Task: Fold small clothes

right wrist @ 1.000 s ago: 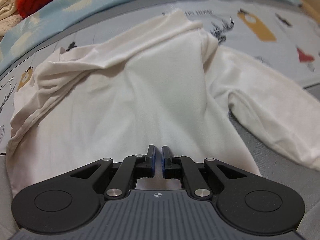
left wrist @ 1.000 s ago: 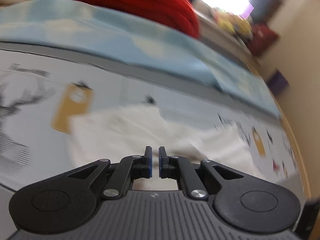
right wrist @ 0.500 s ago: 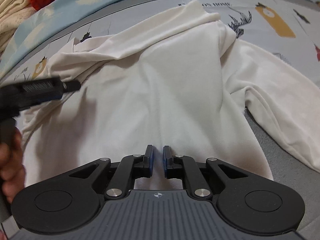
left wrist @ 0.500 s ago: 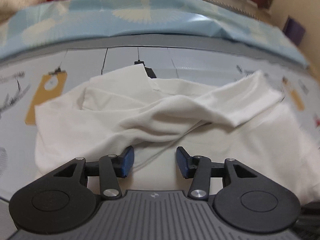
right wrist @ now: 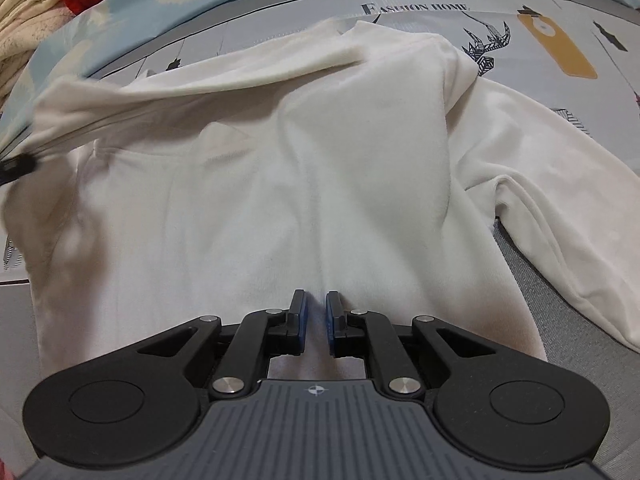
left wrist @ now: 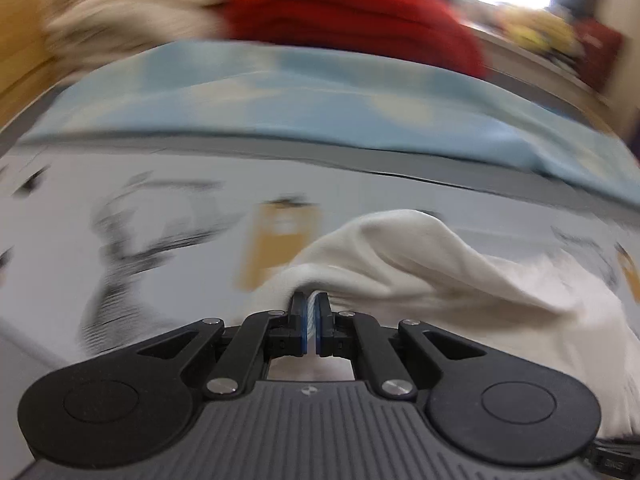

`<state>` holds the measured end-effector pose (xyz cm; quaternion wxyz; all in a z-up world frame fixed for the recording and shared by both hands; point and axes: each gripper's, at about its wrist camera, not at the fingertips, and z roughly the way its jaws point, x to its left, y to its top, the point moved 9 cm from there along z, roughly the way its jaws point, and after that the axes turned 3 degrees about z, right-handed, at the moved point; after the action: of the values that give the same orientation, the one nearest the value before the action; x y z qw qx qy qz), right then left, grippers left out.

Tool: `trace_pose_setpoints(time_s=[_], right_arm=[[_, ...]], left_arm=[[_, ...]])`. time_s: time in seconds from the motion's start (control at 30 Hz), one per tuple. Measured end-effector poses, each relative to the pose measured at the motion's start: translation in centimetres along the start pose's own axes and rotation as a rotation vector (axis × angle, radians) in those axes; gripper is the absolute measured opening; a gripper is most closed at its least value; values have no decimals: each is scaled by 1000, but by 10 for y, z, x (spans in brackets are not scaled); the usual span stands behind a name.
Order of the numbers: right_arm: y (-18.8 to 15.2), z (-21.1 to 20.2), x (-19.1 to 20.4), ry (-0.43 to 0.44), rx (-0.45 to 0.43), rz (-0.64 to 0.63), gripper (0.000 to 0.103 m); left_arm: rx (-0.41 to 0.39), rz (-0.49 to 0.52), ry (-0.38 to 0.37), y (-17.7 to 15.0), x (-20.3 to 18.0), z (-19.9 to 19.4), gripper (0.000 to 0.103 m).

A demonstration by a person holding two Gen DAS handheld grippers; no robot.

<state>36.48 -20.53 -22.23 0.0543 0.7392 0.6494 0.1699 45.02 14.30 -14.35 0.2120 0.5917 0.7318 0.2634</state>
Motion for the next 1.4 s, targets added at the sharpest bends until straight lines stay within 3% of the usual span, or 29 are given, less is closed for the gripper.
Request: trace_pose_setpoints(time_s=[0.07, 0.2, 0.23, 0.27, 0.33, 0.47, 0.57, 0.7, 0.83, 1.0, 1.2, 1.3, 1.4], right_arm=[[0, -1, 1, -8, -3, -2, 10], [-1, -2, 3, -19, -9, -17, 10], [-1, -2, 4, -21, -11, -17, 10], [-1, -2, 4, -24, -12, -17, 10], [-1, -2, 4, -35, -16, -22, 10], [-1, -2, 8, -63, -27, -38, 10], [-1, -3, 9, -75, -33, -40, 10], [-2, -3, 11, -83, -37, -49, 12], [0, -2, 10, -71, -32, -44, 12], [1, -2, 8, -55, -26, -46, 12], [2, -1, 8, -44, -21, -44, 12], [3, -1, 9, -53, -24, -46, 12], [2, -1, 11, -70, -32, -52, 13]], left_arm=[[40, -143, 98, -8, 58, -3, 4], [175, -648, 388, -65, 200, -22, 0], [210, -758, 420, -81, 224, -26, 1], [233, -851, 419, -94, 240, -29, 1], [224, -957, 319, -98, 246, -31, 1], [180, -768, -34, -55, 181, -17, 20], [189, -631, -263, -40, 113, -8, 24], [236, -555, -387, -44, 51, 10, 24], [309, -562, -389, -64, 15, 34, 24], [351, -567, -330, -83, -4, 53, 29], [356, -501, -256, -82, -7, 50, 19], [408, -557, -288, -92, -12, 44, 22], [400, -583, -309, -95, -15, 49, 24]])
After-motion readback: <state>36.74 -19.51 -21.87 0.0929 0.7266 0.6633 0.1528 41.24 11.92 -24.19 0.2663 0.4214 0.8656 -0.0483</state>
